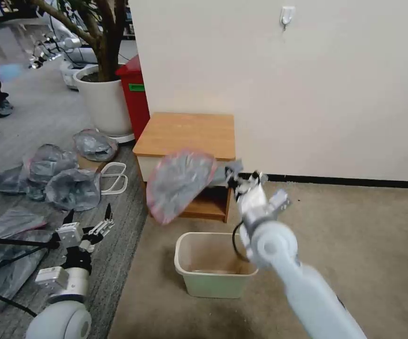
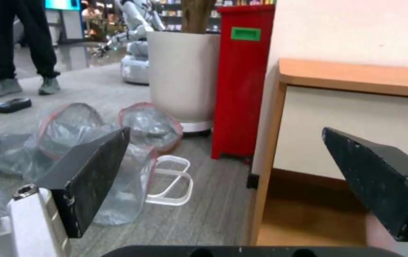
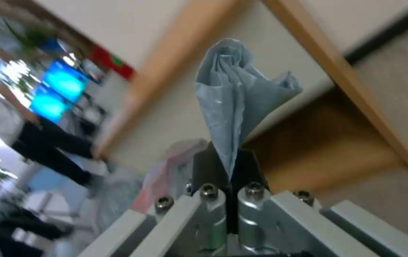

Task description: Pick up the garbage bag from the table and place it over the trash can.

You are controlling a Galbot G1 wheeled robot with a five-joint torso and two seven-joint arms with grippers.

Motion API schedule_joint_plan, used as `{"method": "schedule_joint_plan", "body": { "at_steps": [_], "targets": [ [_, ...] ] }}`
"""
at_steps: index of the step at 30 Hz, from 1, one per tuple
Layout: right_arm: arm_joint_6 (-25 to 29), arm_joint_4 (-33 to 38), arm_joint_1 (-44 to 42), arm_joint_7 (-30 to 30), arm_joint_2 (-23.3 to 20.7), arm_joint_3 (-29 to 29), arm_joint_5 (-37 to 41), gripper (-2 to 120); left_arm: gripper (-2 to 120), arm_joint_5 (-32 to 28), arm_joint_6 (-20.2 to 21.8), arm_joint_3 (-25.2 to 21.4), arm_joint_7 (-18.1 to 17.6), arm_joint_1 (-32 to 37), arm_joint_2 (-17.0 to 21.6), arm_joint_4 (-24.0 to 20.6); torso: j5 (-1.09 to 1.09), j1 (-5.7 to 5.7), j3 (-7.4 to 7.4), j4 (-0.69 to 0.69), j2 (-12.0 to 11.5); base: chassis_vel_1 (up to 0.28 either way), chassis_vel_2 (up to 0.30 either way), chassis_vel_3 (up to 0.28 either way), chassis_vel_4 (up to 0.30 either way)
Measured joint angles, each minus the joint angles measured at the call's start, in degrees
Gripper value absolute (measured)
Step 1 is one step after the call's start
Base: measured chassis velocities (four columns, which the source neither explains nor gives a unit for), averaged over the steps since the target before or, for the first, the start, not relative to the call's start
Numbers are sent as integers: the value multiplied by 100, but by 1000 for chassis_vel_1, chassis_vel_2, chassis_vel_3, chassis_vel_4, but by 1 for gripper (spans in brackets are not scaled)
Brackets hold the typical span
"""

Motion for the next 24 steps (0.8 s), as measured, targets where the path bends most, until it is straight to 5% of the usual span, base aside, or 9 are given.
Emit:
{"method": "schedule_joint_plan", "body": {
  "at_steps": [9,20,24],
  "targets": [
    [-12,135,-1096,-96,-244,-187,-662,0,100,4,111,111,-117,-4,-37,-41,0,0,0,0,0,0,0,0,0],
    [22,35,-1250,-64,-190,-17,-1001,1,100,35,121,246,-117,-13,18,-98,0,0,0,0,0,0,0,0,0],
    [-20,35,-1306,-24,-214,9,-1088,15,100,37,122,248,-114,-1,51,-112,0,0,1,1,0,0,0,0,0]
  ]
}}
